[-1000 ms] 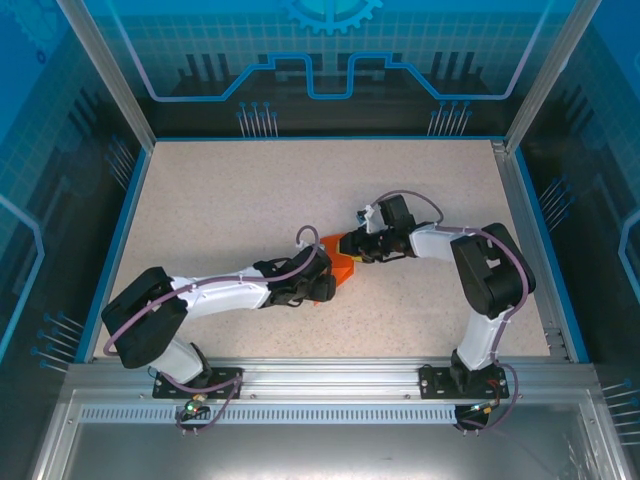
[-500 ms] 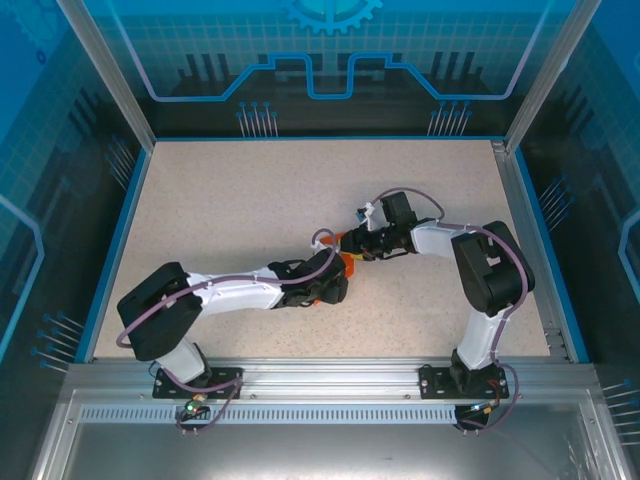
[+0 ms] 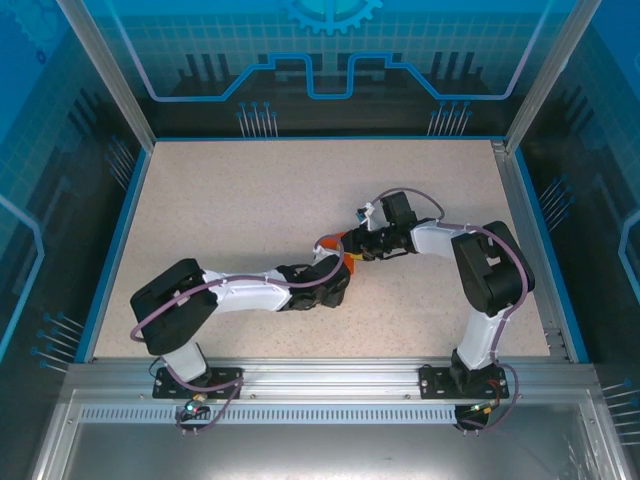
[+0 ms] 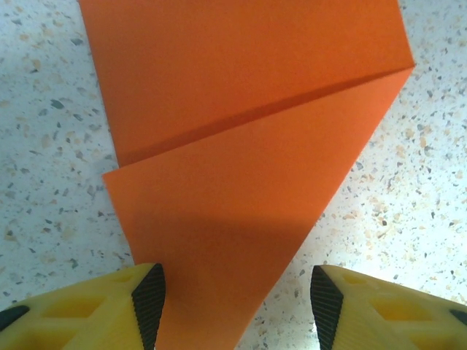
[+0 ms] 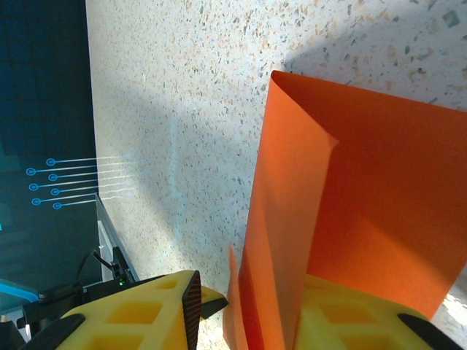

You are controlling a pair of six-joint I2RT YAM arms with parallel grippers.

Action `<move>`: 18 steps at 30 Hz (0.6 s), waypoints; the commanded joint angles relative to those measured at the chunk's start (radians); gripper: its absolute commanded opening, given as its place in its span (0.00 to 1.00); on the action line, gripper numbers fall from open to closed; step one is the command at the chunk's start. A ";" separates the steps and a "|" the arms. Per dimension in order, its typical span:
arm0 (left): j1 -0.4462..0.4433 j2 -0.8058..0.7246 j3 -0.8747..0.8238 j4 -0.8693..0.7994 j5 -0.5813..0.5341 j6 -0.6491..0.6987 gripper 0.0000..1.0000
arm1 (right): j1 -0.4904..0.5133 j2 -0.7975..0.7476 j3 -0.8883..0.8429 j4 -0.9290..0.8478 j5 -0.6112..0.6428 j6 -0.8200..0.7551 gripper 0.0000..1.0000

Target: Fold a paper plane with a square sheet of paper (pick it up from the middle)

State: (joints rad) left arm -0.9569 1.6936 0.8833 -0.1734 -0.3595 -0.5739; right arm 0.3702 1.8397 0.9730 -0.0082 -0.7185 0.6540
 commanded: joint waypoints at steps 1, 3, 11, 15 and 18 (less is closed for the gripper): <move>-0.014 0.023 0.028 0.007 -0.047 0.013 0.58 | -0.003 0.006 0.029 -0.017 -0.016 0.009 0.35; -0.017 0.026 0.029 0.008 -0.057 0.012 0.57 | 0.001 0.010 0.031 -0.019 -0.016 0.010 0.35; -0.022 0.034 0.030 0.005 -0.068 0.017 0.46 | 0.009 0.026 0.042 -0.018 -0.009 0.016 0.34; -0.028 0.042 0.033 -0.005 -0.078 0.019 0.43 | 0.010 0.029 0.043 -0.022 -0.006 0.015 0.34; -0.031 0.042 0.031 -0.013 -0.090 0.016 0.46 | 0.010 0.032 0.048 -0.027 -0.007 0.012 0.33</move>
State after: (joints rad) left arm -0.9775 1.7229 0.8898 -0.1745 -0.4137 -0.5697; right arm 0.3725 1.8523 0.9947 -0.0090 -0.7151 0.6617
